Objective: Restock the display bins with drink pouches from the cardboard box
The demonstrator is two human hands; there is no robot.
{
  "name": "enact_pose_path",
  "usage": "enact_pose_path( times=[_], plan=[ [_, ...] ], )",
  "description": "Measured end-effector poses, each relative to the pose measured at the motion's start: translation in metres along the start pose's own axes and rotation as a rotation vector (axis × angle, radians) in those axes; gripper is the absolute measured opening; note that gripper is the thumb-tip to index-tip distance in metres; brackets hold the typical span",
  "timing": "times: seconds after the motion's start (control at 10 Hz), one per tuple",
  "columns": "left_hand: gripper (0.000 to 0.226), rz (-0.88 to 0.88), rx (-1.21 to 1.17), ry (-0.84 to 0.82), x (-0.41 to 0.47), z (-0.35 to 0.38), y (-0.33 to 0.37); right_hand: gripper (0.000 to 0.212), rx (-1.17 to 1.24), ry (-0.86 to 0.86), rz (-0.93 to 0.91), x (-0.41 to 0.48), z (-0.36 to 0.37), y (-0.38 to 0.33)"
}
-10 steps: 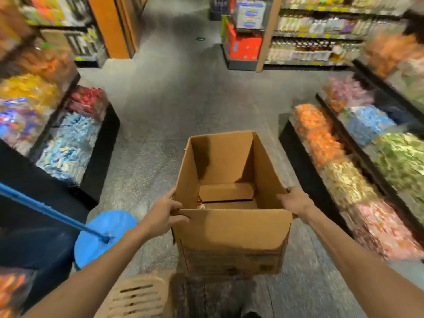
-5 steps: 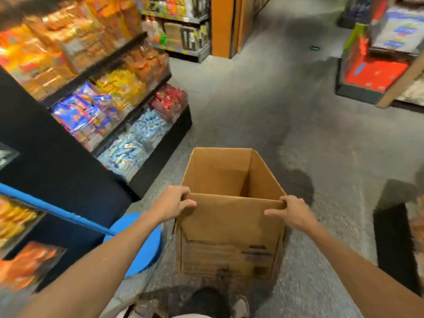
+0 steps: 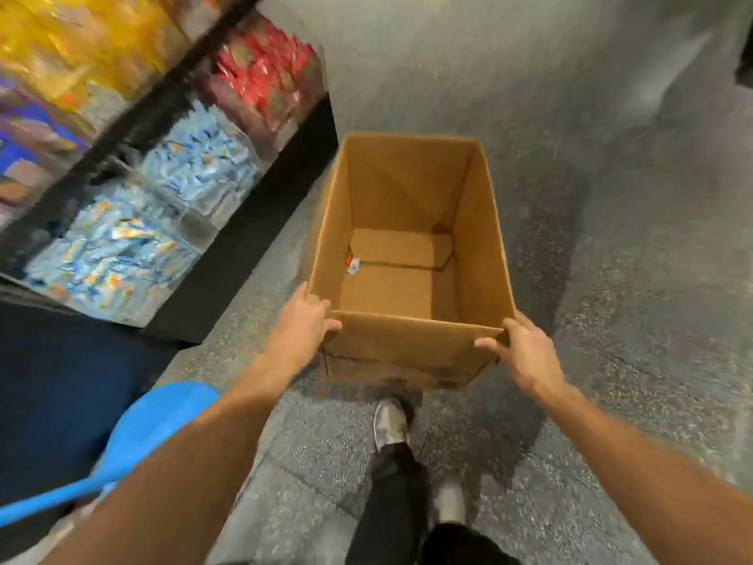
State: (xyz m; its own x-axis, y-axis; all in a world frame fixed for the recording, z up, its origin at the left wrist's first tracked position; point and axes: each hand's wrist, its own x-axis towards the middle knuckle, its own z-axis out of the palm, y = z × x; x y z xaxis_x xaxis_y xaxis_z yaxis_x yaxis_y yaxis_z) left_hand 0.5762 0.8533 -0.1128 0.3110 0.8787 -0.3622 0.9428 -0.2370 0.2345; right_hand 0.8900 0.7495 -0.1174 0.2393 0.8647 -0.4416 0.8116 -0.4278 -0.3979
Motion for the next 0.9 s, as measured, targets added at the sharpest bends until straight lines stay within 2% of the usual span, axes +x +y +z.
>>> enact_pose_path(
  times=[0.1, 0.2, 0.3, 0.4, 0.5, 0.6, 0.7, 0.8, 0.9],
  plan=[
    [0.039, -0.003, -0.015, -0.003, 0.057, 0.067, -0.010, 0.043, 0.005, -0.001, -0.007, 0.068, 0.052, 0.038],
    [0.027, 0.049, -0.092, 0.092, 0.092, 0.144, -0.026, 0.050, -0.011, 0.010, -0.034, 0.120, 0.102, 0.074],
    [0.017, 0.050, -0.105, 0.082, 0.102, 0.210, -0.031, 0.039, -0.003, -0.019, -0.045, 0.145, 0.150, 0.113],
    [0.021, 0.015, -0.127, 0.002, 0.099, 0.258, -0.030, 0.025, -0.072, -0.028, -0.040, 0.146, 0.187, 0.137],
    [0.023, -0.024, -0.185, 0.037, 0.098, 0.284, -0.028, 0.027, -0.072, 0.050, -0.036, 0.146, 0.202, 0.145],
    [0.026, -0.033, -0.186, 0.072, 0.096, 0.288, -0.030, 0.031, -0.037, 0.089, -0.056, 0.145, 0.210, 0.149],
    [0.028, -0.075, -0.188, -0.041, 0.093, 0.276, -0.026, 0.035, -0.083, 0.013, -0.021, 0.143, 0.204, 0.143],
    [0.032, -0.121, -0.170, -0.216, 0.095, 0.250, -0.018, 0.056, -0.110, -0.233, 0.157, 0.144, 0.182, 0.128],
    [0.035, -0.251, -0.354, -0.410, 0.084, 0.208, -0.009, 0.077, -0.065, -0.380, 0.207, 0.134, 0.142, 0.103]
  ],
)
